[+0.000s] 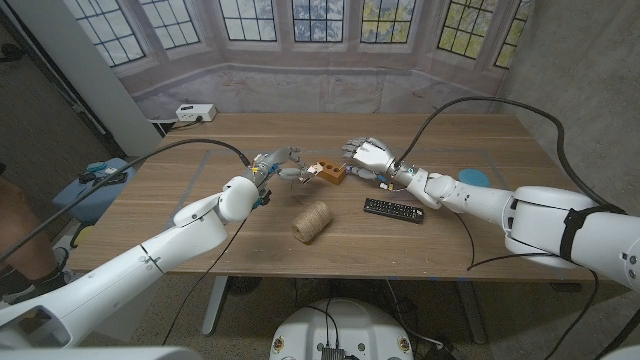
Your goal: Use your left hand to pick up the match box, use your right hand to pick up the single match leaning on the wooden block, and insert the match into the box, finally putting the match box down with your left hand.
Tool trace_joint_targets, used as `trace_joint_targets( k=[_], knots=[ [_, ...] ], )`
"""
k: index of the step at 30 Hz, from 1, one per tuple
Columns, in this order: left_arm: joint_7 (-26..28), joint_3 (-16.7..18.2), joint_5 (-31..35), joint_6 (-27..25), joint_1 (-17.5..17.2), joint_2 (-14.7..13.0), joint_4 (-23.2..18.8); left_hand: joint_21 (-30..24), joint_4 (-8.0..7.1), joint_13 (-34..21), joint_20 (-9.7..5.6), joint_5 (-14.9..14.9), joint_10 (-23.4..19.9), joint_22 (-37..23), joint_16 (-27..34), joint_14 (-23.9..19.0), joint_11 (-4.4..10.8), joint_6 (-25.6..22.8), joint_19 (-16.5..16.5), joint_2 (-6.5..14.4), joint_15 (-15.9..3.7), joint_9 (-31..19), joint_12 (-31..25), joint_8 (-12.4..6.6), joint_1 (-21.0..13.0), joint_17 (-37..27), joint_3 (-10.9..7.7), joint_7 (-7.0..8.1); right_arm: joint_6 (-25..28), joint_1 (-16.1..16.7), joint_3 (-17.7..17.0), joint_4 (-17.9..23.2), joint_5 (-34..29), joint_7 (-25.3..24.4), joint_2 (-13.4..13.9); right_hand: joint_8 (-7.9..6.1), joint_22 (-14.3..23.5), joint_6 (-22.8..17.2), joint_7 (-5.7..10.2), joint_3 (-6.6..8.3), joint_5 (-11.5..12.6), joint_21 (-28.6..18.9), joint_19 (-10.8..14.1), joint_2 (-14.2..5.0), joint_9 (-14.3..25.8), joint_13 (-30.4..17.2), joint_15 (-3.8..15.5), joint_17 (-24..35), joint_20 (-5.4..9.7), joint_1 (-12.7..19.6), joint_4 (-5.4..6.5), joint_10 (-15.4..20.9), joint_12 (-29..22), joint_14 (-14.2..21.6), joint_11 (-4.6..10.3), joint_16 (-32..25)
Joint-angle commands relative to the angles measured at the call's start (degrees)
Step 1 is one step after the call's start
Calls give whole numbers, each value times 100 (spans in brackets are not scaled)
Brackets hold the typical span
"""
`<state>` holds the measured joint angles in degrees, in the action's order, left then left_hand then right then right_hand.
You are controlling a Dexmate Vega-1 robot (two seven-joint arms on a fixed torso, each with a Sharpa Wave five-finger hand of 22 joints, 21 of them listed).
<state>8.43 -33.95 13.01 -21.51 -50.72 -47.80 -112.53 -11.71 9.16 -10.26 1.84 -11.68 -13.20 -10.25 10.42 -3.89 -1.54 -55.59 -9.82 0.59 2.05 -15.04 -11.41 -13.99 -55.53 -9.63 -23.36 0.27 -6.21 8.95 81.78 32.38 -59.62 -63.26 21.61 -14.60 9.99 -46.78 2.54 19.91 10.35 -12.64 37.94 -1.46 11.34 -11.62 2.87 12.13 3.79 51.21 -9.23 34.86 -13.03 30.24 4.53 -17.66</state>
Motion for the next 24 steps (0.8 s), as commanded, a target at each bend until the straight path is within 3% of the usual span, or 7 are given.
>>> trace_joint_targets(
  k=[1,24],
  knots=[
    [-4,-26,-7,-6,33,23,59,7,-13,-11,-4,-47,-8,-11,-16,-38,29,-53,-16,137,-1,-32,17,-49,-202,-15,27,-16,-32,-72,87,-150,48,-74,-107,9,13,-65,1,-17,-10,11,54,-9,10,-9,693,27,64,58,-9,56,12,54,7,-47],
    [-1,-106,39,-53,101,89,91,8,-12,-11,-9,-51,-7,-11,-13,-52,44,-41,-12,143,-4,-26,17,-37,-213,-15,47,-24,-54,-30,-78,-14,-178,-74,3,20,13,-108,11,-58,-7,19,67,-11,13,-13,684,36,58,102,-7,86,25,58,-1,-50]
  ],
)
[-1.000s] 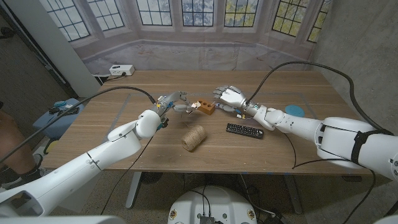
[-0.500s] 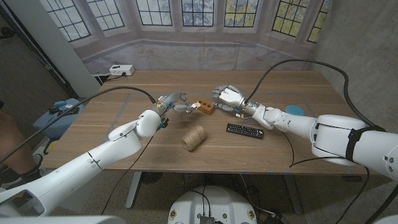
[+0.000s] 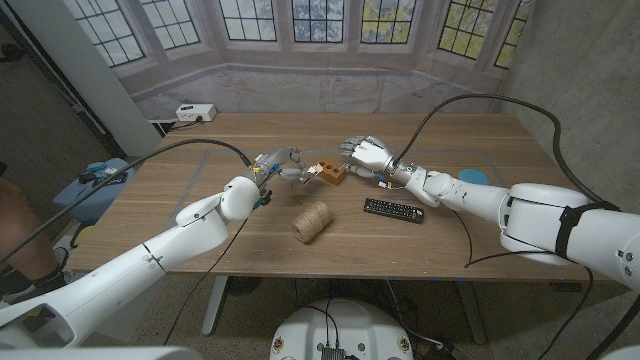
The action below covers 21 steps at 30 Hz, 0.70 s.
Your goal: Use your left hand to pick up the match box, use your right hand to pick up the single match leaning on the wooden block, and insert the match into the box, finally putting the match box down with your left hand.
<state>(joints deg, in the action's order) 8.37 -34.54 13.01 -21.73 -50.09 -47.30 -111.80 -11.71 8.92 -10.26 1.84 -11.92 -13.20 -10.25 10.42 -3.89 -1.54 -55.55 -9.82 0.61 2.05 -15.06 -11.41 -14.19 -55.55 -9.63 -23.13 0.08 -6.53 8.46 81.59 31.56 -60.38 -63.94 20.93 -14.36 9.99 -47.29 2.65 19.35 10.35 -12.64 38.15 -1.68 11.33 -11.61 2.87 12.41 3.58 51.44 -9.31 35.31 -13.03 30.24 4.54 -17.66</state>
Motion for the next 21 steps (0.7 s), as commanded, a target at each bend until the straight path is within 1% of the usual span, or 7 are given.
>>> trace_joint_targets(
  k=[1,13,21],
  knots=[
    [-4,-44,24,-29,40,43,18,7,12,-11,-12,-27,-9,-11,-13,-51,45,-43,-13,141,-6,-24,16,-15,-211,-15,24,-5,-34,13,-51,72,-109,-6,77,-5,14,-61,-4,-4,-7,19,47,12,14,-13,685,8,79,80,1,43,25,59,-5,-50],
    [51,-46,36,-56,16,58,14,6,11,-12,-8,-28,-7,-12,-15,-51,46,-40,-15,142,-1,-22,17,-11,-214,-15,35,-8,-53,16,-66,111,-210,-6,97,1,14,-78,5,-24,-6,25,47,6,16,-15,687,14,79,90,9,48,34,67,5,-55],
    [64,-42,26,-60,6,60,11,6,10,-12,-2,-29,-7,-12,-14,-56,50,-40,-14,145,-8,-20,17,-8,-215,-15,42,-6,-100,23,-185,-94,-303,-6,-51,4,14,-91,6,-34,-4,27,50,-4,17,-16,691,18,82,105,11,59,37,68,3,-57]
  ],
)
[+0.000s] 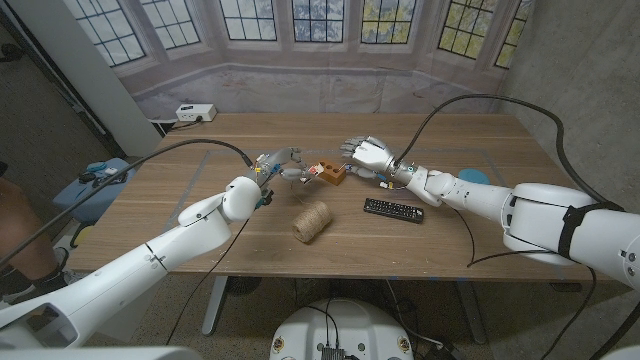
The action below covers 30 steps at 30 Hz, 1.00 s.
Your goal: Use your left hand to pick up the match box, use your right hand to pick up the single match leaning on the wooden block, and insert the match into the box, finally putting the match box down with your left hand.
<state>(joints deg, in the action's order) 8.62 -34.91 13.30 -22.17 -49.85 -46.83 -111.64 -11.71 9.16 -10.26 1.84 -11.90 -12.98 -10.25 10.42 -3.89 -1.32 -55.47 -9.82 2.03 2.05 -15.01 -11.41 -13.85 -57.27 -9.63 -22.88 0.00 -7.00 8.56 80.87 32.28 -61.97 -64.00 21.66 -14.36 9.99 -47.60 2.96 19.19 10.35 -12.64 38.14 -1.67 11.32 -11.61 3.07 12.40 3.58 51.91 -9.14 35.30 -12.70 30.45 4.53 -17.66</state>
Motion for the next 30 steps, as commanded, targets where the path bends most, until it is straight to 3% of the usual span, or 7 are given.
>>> trace_joint_targets(
  k=[1,18,30],
  knots=[
    [43,-6,0,-19,-19,13,-4,6,-14,-12,-5,-32,-31,-12,-14,-56,31,-49,-15,4,-8,-25,16,-42,-44,-15,18,6,-49,19,-128,-182,-159,1,-137,6,14,-62,-27,-19,-4,27,52,-7,18,-16,679,19,81,61,-6,66,3,59,5,-62],
    [3,-40,21,-9,48,23,47,5,-14,-12,0,-34,-34,-12,-12,-66,31,-47,-15,8,-4,-20,15,-34,-49,-15,33,3,-35,130,-388,-241,-323,1,-209,9,15,-101,-9,-45,-1,34,55,-20,20,-19,680,26,83,95,-5,108,2,69,-9,-67],
    [-36,-72,27,3,106,43,120,5,-14,-12,-4,-33,-33,-12,-11,-76,41,-39,-15,9,-12,-15,15,-26,-53,-15,44,6,-23,191,-549,-292,-453,1,-260,-67,15,-355,-21,-62,11,37,73,-16,29,-25,712,24,93,224,-49,159,1,124,17,-82]
  ],
)
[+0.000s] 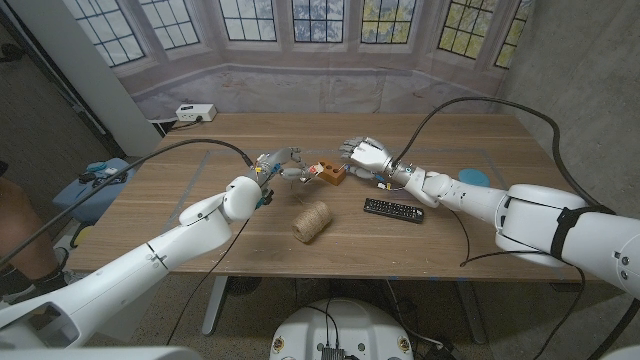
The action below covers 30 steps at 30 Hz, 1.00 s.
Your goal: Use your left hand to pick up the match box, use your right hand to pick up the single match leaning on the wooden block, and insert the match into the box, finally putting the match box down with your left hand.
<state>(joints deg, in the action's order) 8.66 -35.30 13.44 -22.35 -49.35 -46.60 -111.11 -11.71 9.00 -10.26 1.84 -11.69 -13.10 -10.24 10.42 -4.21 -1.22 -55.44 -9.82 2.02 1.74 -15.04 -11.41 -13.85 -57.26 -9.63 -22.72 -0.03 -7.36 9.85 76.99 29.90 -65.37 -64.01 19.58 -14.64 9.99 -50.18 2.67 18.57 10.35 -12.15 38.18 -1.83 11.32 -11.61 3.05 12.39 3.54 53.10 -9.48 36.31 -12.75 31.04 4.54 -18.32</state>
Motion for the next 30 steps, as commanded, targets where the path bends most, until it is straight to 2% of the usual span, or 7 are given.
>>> trace_joint_targets(
  k=[1,10,30],
  knots=[
    [-39,-32,8,27,58,24,74,5,3,-12,-2,-53,-20,-12,-12,-42,28,-38,-14,9,22,-11,16,-25,-55,-15,29,9,16,66,-173,-61,-119,1,-57,-40,15,-105,10,-1,12,-14,75,4,30,-26,716,24,96,115,-19,60,6,71,20,-17],
    [-51,-59,30,33,102,48,112,5,3,-12,-1,-52,-22,-12,-13,-43,26,-34,-14,12,18,-9,15,-21,-59,-15,36,2,11,101,-269,-50,-222,1,-55,-129,16,-393,40,-11,37,-13,92,43,36,-28,742,12,132,287,-59,124,0,109,47,-17],
    [-51,-105,67,-66,131,95,94,4,0,-12,0,-51,-24,-13,-15,-44,28,-31,-14,23,26,-11,14,-17,-66,-16,53,-1,-23,225,-501,149,-492,1,57,-152,18,-506,64,-54,49,-11,106,84,44,-27,761,10,155,378,-41,162,4,134,49,-18]
  ],
)
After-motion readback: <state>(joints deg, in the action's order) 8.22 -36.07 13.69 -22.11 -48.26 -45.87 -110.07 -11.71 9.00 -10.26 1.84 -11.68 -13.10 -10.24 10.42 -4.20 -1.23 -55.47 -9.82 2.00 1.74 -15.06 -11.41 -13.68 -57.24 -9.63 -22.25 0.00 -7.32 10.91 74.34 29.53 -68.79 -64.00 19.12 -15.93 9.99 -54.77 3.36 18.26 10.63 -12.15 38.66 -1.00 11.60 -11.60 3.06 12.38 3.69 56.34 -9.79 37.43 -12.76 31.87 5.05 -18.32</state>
